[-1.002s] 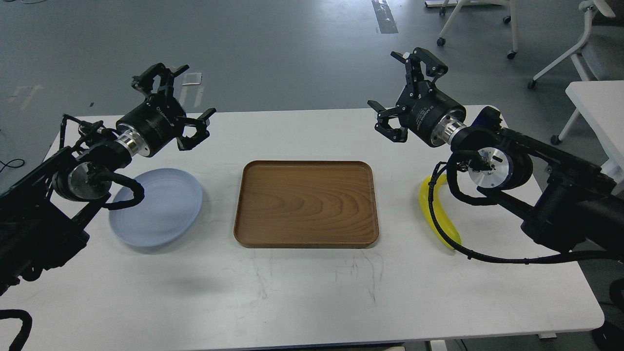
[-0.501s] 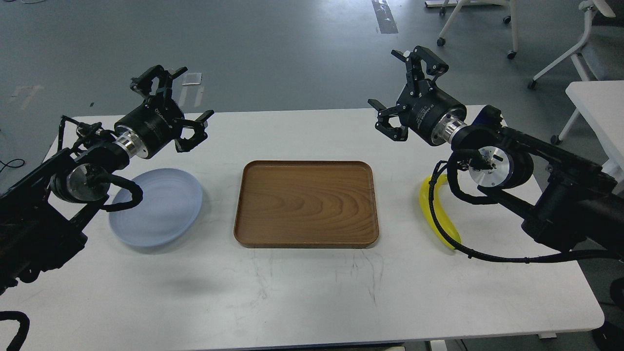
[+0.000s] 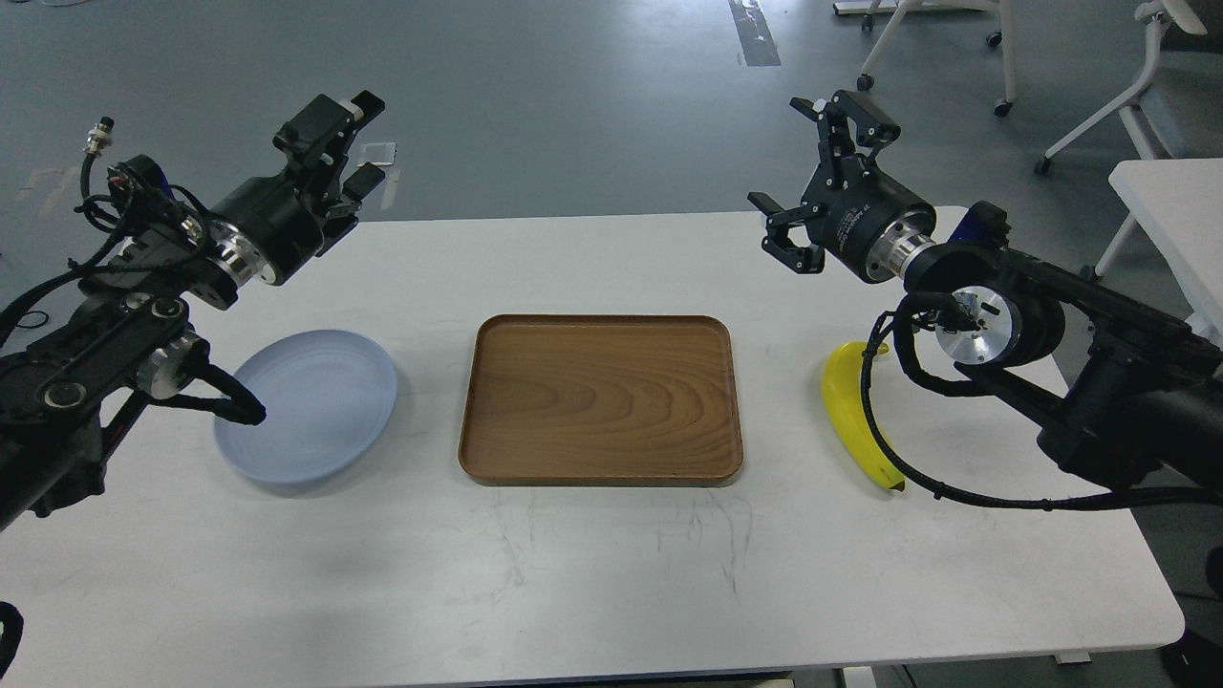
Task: Place banana on plate with both arms
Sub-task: 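Lower the left gripper to the rim of the light blue plate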
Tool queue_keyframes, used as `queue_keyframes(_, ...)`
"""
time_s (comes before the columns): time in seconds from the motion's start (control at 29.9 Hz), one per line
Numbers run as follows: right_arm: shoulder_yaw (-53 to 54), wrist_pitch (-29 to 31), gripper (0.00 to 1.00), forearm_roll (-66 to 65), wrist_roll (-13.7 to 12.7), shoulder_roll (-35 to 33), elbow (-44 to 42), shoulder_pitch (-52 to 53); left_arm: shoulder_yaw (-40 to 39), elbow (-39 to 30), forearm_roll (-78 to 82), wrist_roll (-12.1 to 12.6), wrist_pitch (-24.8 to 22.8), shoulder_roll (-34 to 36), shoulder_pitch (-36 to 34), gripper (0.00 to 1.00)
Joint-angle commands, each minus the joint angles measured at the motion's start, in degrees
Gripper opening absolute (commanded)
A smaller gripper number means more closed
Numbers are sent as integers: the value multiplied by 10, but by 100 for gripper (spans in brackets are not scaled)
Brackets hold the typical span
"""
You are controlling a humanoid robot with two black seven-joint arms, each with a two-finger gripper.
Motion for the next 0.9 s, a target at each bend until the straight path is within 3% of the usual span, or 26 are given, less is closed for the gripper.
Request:
queue_keyframes(0.0, 1, 0, 100, 0, 4, -12, -3, -3, 16, -11, 97, -3, 57, 19, 0, 98)
queue_keyframes(0.27, 0, 0, 100, 0, 8, -21, -3, -5, 199, -12, 174, -15, 170, 134, 8, 97)
queue_keyframes(0.5, -1, 0, 100, -1, 8, -23, -3, -5, 257, -13, 174, -14, 189, 184, 41, 97)
queue_keyframes(0.87, 0, -2, 100, -1, 8, -23, -8, -4, 288, 2, 175, -9, 190, 177, 83, 94)
